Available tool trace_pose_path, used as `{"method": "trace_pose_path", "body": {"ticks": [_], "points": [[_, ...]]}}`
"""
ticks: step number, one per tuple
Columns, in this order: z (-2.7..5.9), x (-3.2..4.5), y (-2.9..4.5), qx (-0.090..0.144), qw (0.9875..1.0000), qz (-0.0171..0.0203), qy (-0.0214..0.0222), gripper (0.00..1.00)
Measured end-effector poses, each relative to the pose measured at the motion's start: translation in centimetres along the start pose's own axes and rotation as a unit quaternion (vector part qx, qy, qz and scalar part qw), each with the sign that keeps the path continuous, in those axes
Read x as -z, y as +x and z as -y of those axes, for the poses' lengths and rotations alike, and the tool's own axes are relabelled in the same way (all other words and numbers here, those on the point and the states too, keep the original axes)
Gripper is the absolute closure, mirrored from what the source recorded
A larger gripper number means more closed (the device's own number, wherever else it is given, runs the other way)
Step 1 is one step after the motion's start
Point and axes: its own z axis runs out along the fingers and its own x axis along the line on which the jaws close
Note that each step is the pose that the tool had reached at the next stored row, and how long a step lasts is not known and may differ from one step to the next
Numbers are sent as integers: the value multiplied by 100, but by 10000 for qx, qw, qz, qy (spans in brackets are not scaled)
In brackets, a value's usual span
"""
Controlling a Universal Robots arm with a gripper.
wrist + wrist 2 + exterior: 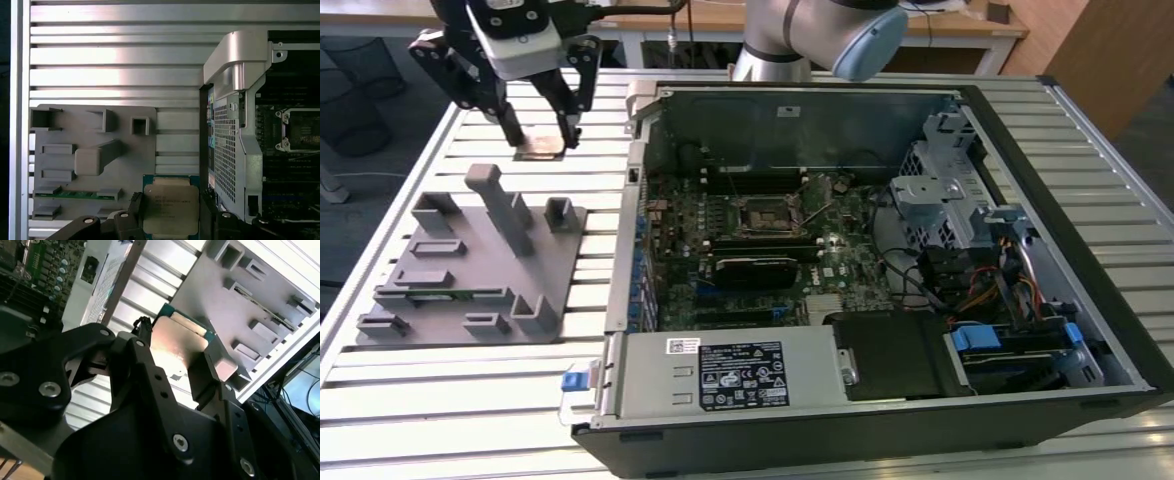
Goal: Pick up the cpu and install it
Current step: 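Pick up the cpu and move it towards the insertion slot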
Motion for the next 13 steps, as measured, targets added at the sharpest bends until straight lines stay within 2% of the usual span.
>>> {"method": "trace_pose_path", "body": {"ticks": [5, 13], "points": [[-2, 4, -185, -1, 10000, 0, -7, 46], [-5, 7, -377, -1, 10000, 0, -9, 46]]}}
